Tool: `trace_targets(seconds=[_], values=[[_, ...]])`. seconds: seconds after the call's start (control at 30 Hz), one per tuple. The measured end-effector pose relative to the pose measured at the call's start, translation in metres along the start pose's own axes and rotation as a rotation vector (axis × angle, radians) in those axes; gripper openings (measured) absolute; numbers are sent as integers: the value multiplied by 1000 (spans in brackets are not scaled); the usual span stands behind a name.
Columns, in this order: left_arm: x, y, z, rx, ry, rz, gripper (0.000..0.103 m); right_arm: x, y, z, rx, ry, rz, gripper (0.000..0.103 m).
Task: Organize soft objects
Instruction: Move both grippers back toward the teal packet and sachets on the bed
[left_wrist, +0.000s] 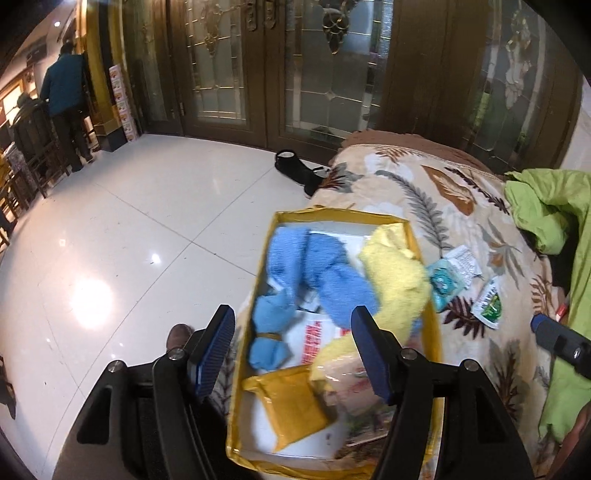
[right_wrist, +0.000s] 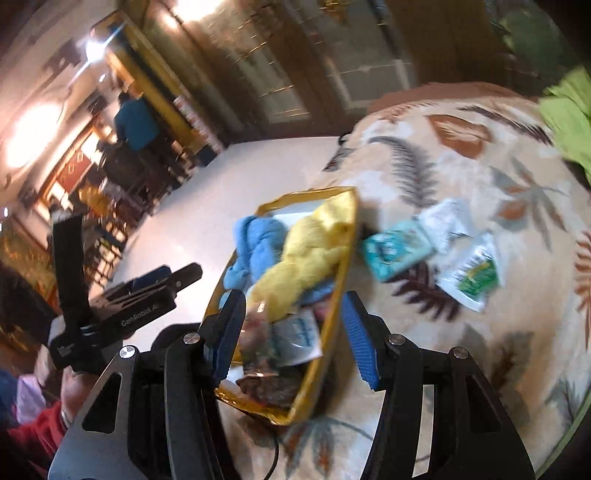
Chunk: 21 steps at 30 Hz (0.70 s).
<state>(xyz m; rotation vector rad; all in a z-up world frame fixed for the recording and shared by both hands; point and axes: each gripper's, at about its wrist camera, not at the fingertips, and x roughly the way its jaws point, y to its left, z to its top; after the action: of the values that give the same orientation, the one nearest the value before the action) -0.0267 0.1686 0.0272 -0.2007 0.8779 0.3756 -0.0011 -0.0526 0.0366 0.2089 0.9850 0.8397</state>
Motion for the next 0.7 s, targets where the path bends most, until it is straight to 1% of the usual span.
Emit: trace_targets(seconds=[0.03,0.13,0.27,0.33,0.37,0.47,0.57,0.63,0.7], values=[[-1,-6,1,4,6,-14,66,-6,-8,1,17,-10,1,54],[-6,-22,4,-14,19,-78,66,-27,-29,4,45,-37,-40,54],[-9,-50,8,-11,30,-121,66,-56,-54,5,76,-83,-93,54],[-7,-65,11,-7,55,-165,68,-67,-65,5,108,-102,-121,54],[-6,-72,12,-1,64,-174,68,-70,-73,5,132,-107,-118,54],[-5,-88,13,9,59,-187,68,-73,-89,3,183,-112,-99,55],[-4,-97,12,3,84,-212,68,-70,-98,2,165,-117,-81,55],[-8,-102,11,23,94,-209,68,-61,-106,4,167,-85,-91,55],[-14,-105,11,43,82,-195,68,-56,-115,5,197,-68,-75,54]])
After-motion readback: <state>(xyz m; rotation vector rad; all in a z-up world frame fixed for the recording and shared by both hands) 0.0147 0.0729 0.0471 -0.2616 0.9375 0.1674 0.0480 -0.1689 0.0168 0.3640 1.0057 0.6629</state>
